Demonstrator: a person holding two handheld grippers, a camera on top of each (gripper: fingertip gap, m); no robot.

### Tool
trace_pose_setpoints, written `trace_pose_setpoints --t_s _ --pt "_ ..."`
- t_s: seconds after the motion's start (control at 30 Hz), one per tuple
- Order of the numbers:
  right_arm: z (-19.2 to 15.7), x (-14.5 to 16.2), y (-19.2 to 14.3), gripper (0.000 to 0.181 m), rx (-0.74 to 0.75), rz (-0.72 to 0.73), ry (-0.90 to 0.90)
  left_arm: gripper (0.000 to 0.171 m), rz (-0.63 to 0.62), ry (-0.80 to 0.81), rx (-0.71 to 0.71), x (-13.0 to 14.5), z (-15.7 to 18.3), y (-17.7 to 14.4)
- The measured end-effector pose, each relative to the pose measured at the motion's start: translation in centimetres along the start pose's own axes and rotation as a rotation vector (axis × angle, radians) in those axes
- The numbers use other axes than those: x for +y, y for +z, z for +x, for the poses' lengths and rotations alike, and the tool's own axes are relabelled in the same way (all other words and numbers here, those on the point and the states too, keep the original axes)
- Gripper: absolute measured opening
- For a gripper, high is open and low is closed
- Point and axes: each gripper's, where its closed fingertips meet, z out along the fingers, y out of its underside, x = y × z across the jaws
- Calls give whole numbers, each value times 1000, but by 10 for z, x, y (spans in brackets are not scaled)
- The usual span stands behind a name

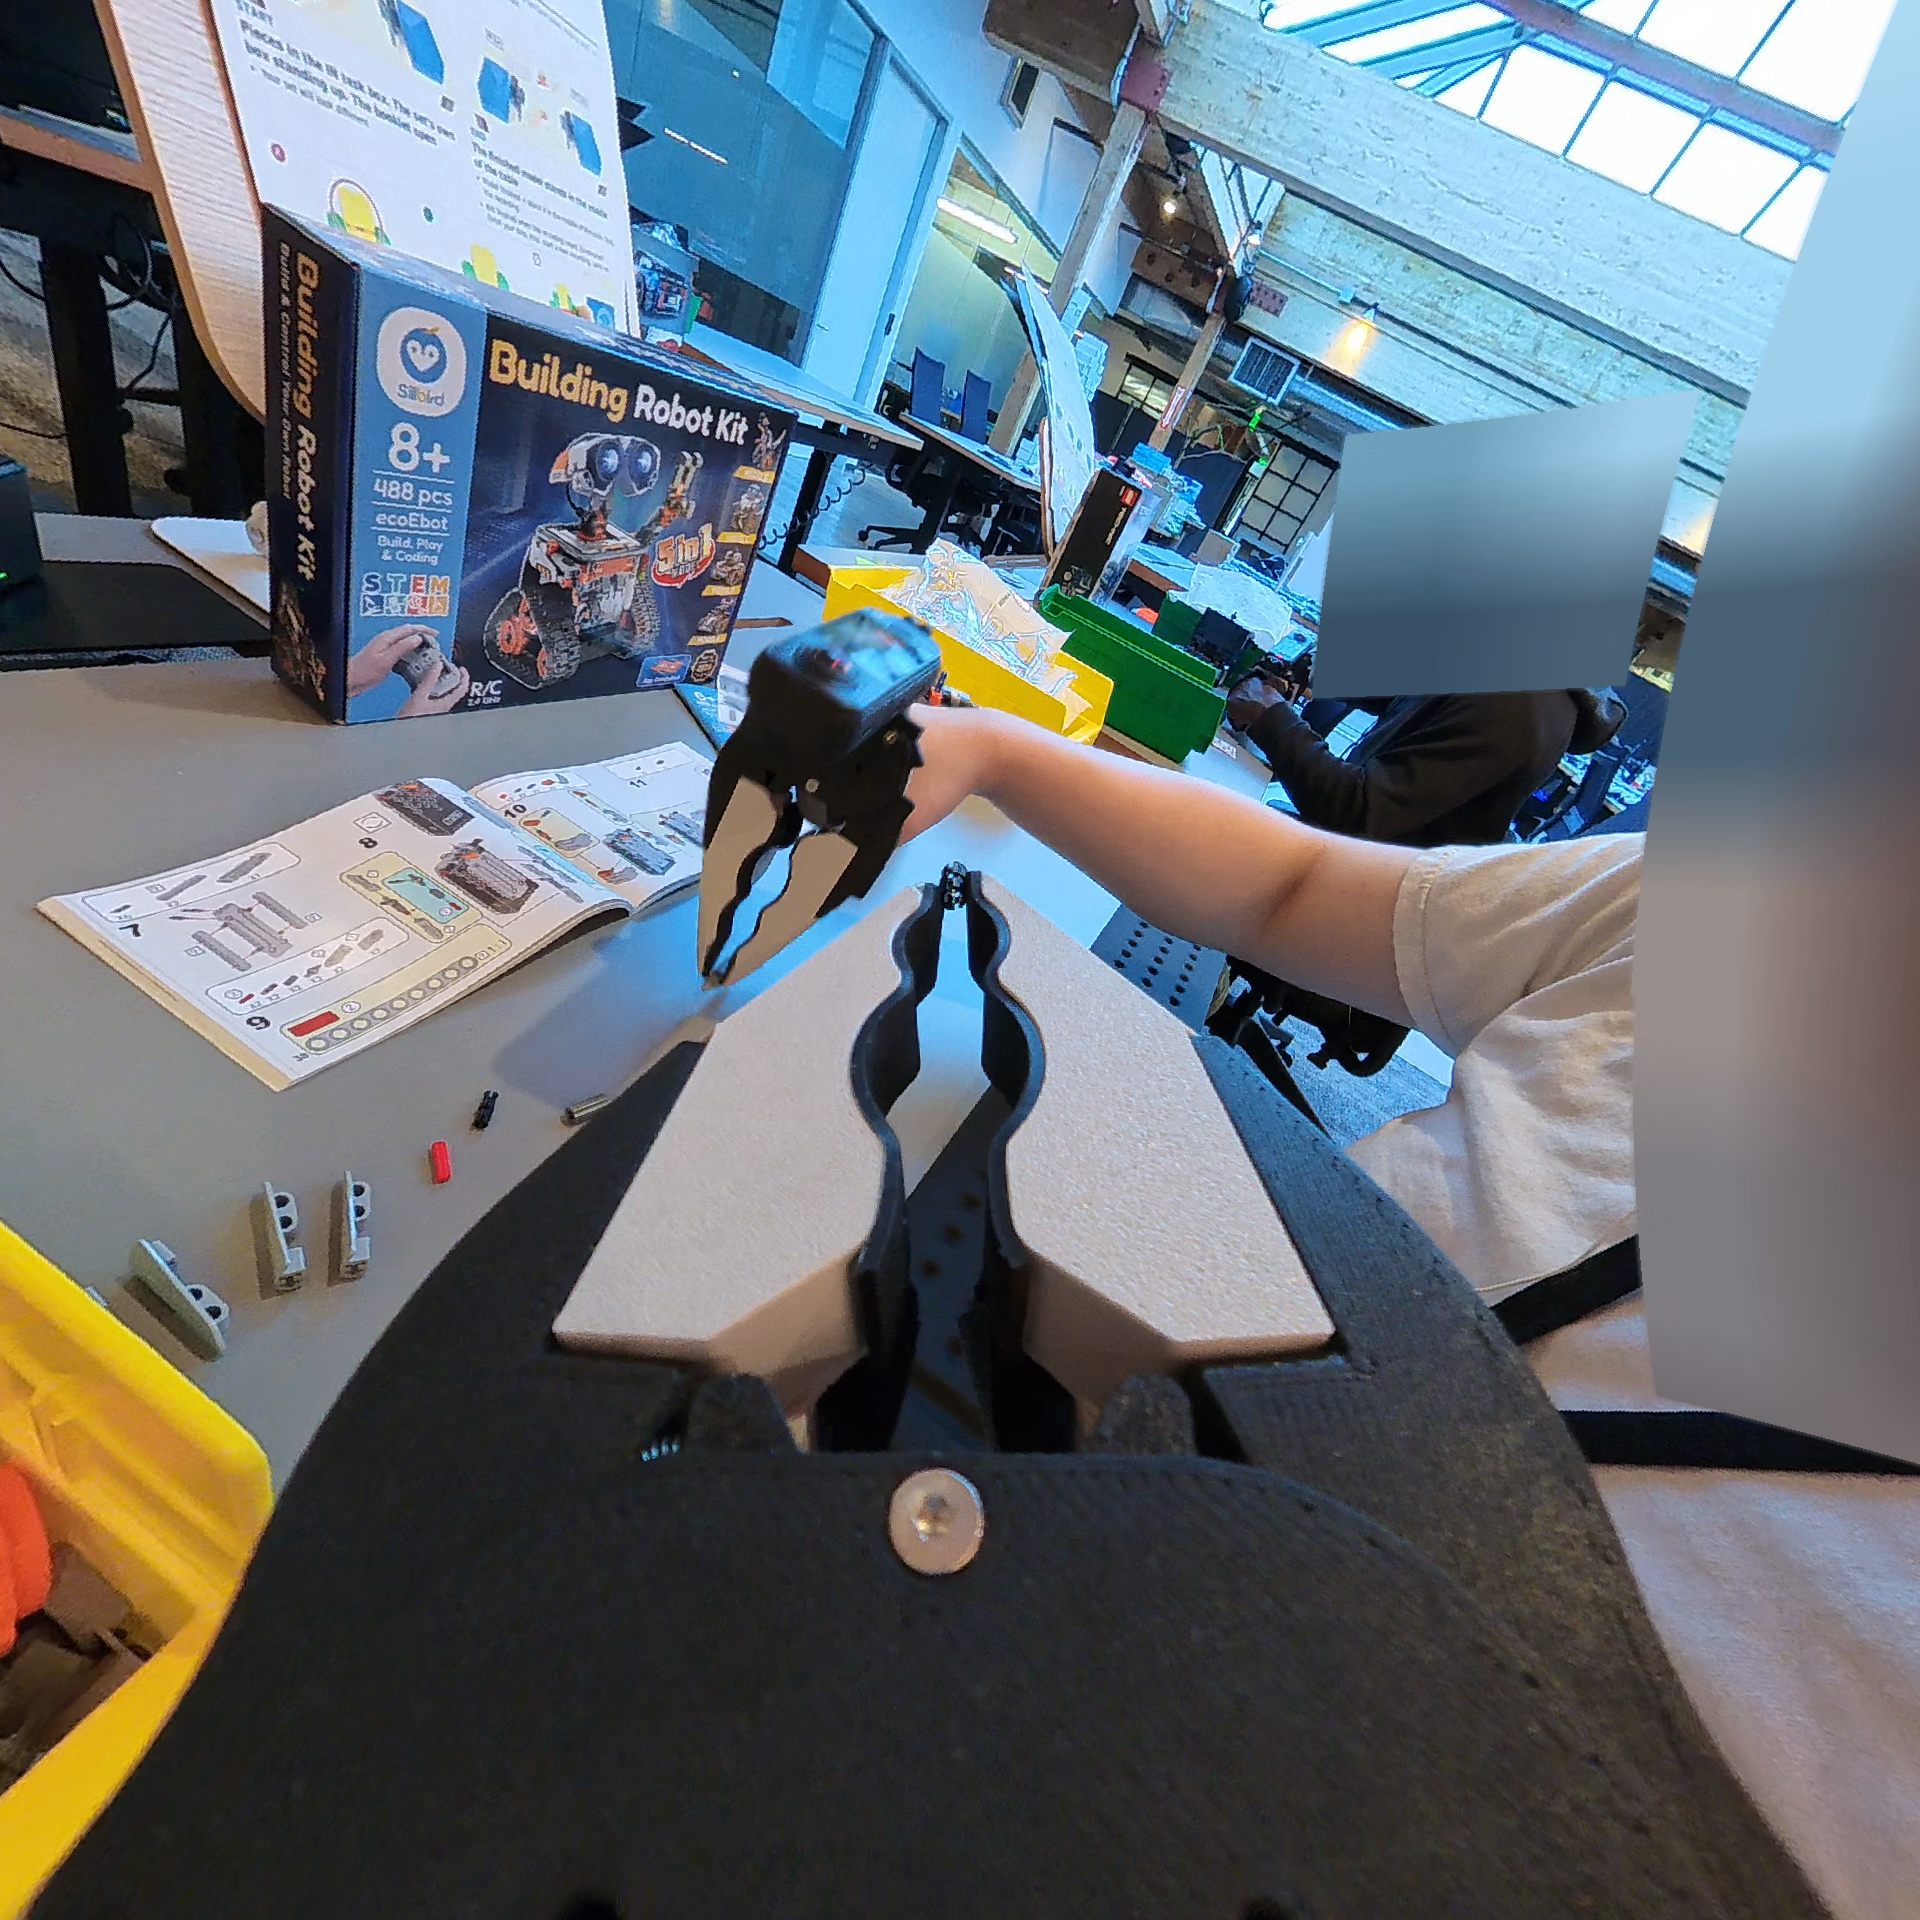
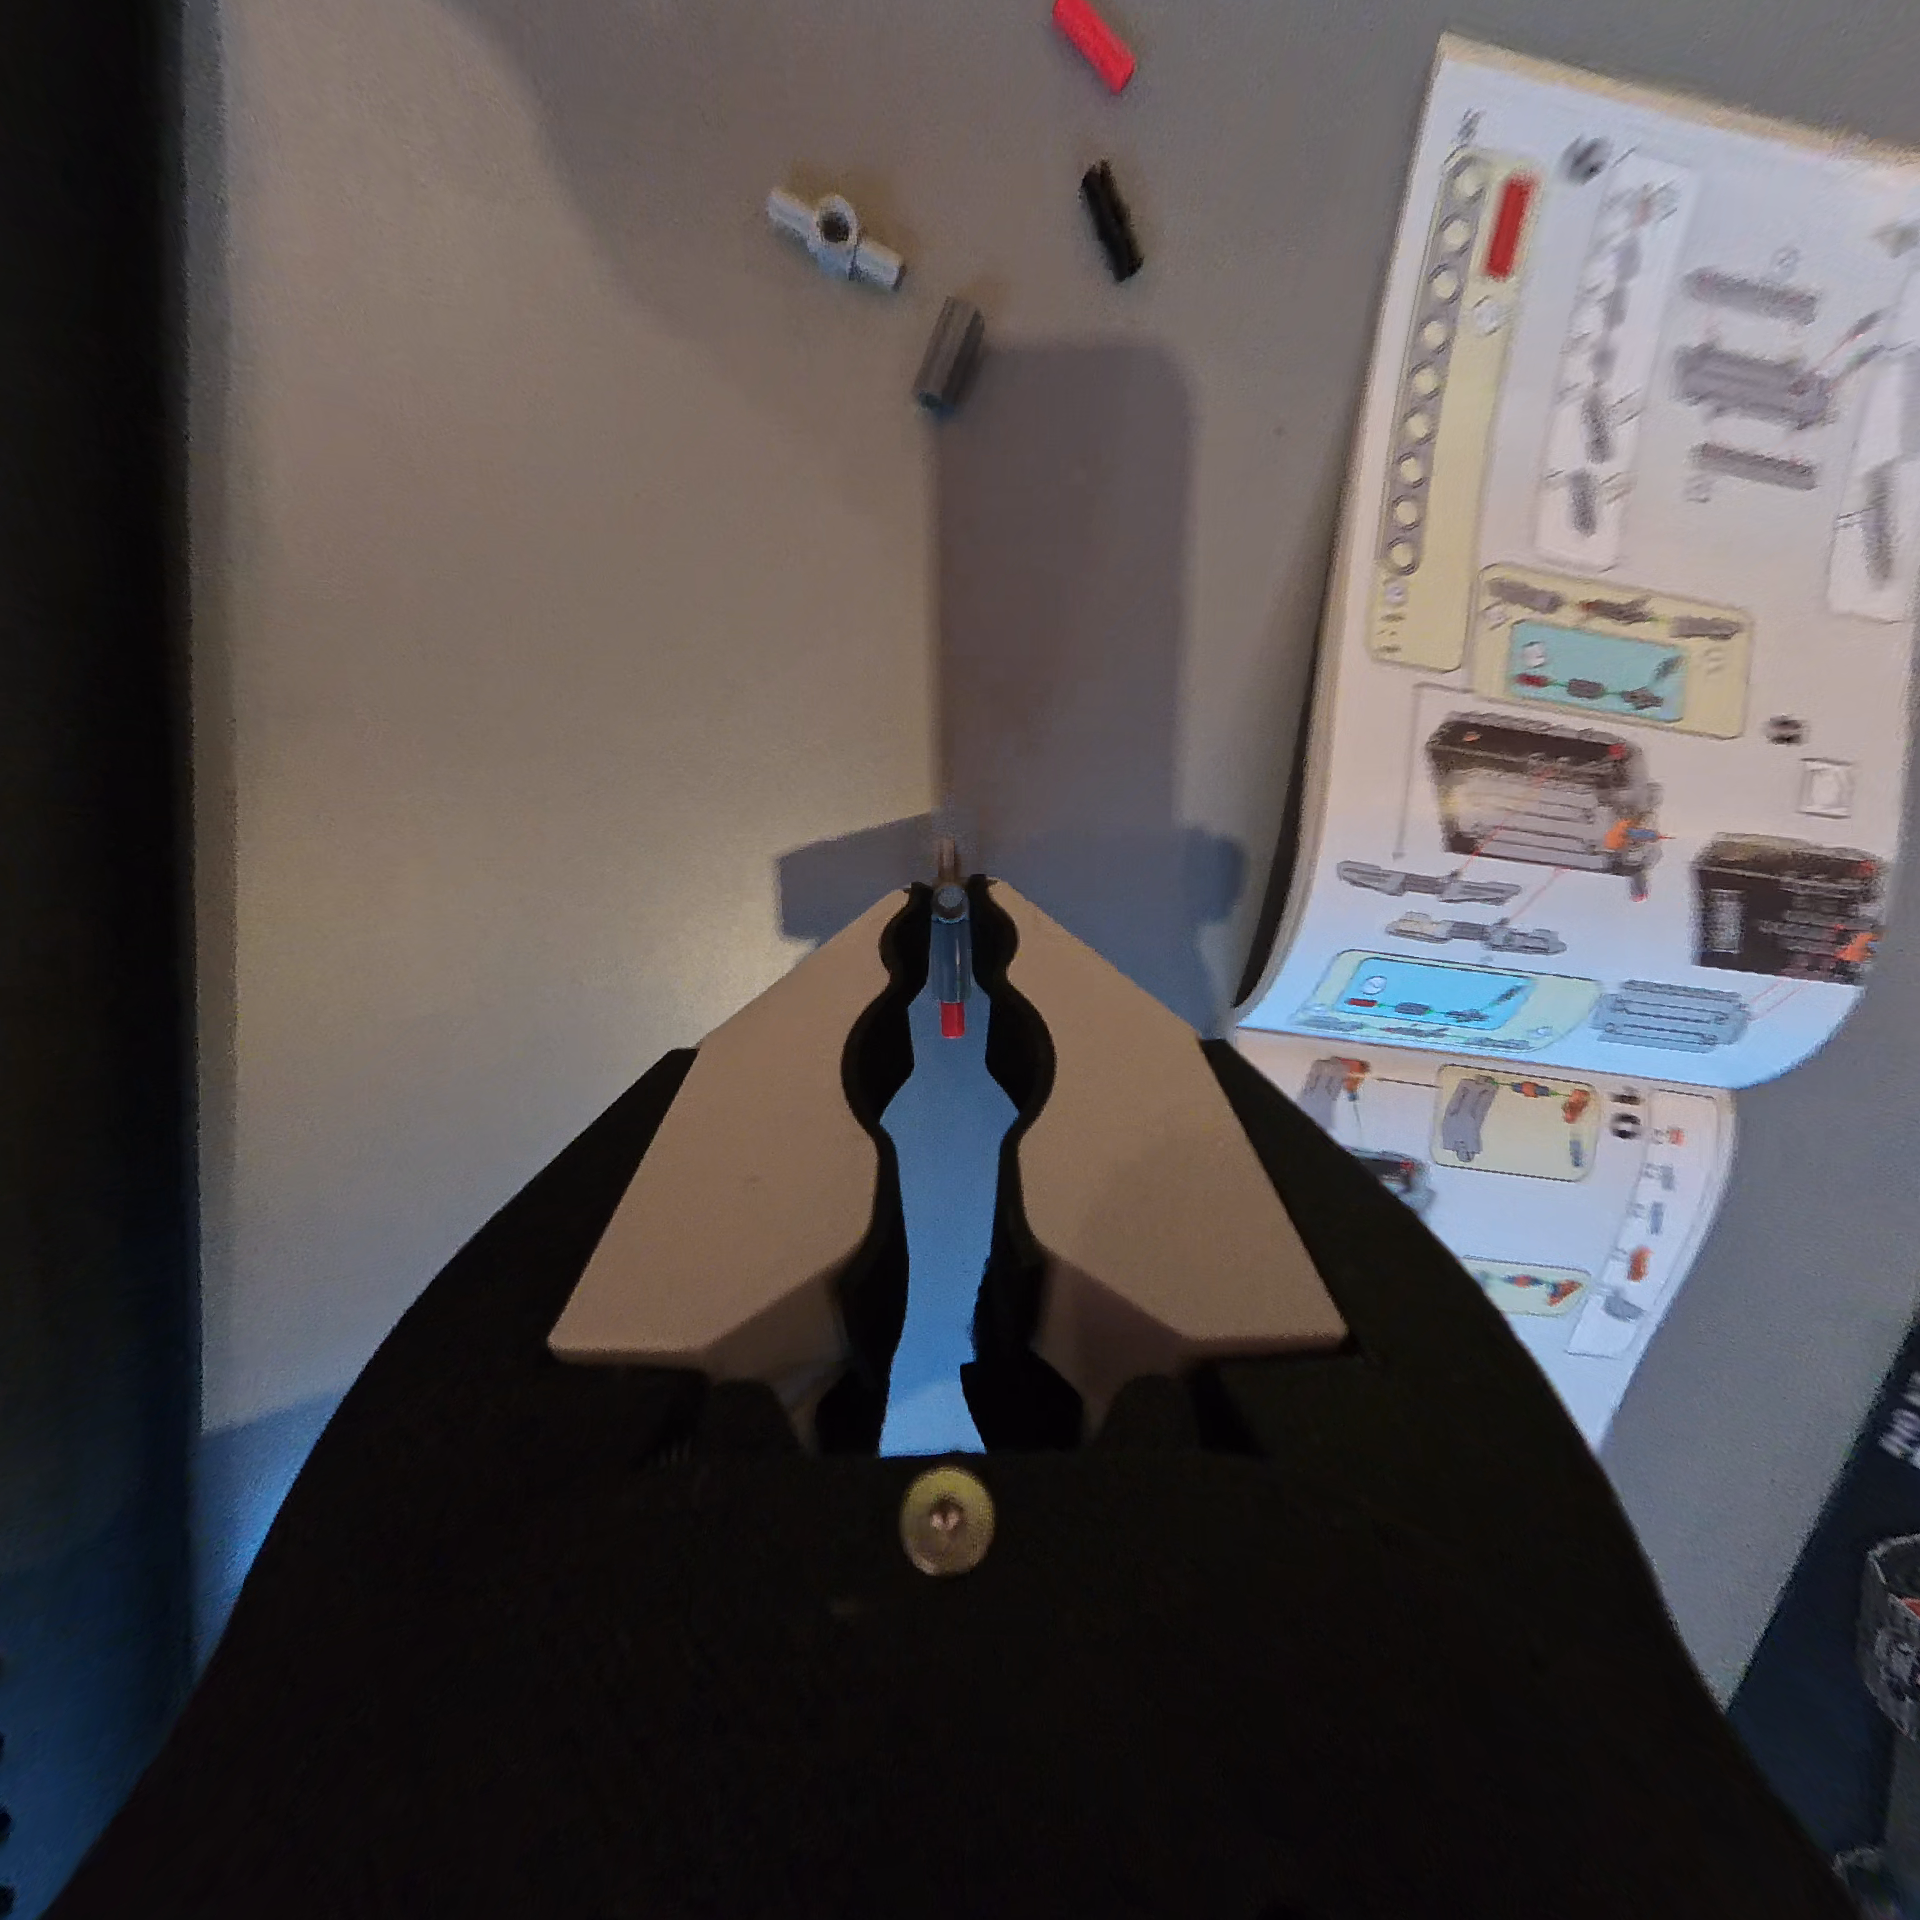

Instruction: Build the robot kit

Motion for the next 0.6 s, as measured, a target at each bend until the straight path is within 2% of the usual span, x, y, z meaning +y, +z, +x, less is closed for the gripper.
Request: trace_pose_setpoints --t_s 0.1,0.2,0.33,0.47,0.6 --pt "14 -25 -31 6 81 143 20 2 3 -5 -8 -2 -5 -2" --pt "38 -54 -82 6 217 321 61 2 14 -11 -20 -8 -11 -6" --pt "51 -88 -152 6 361 564 59 2 24 -14 -42 -15 -16 -13" --pt "52 -107 -201 7 448 721 49 2 17 -37 -38 -27 -18 -14" --pt "54 -110 -228 7 489 832 82 2 12 14 -32 -47 -15 -8"
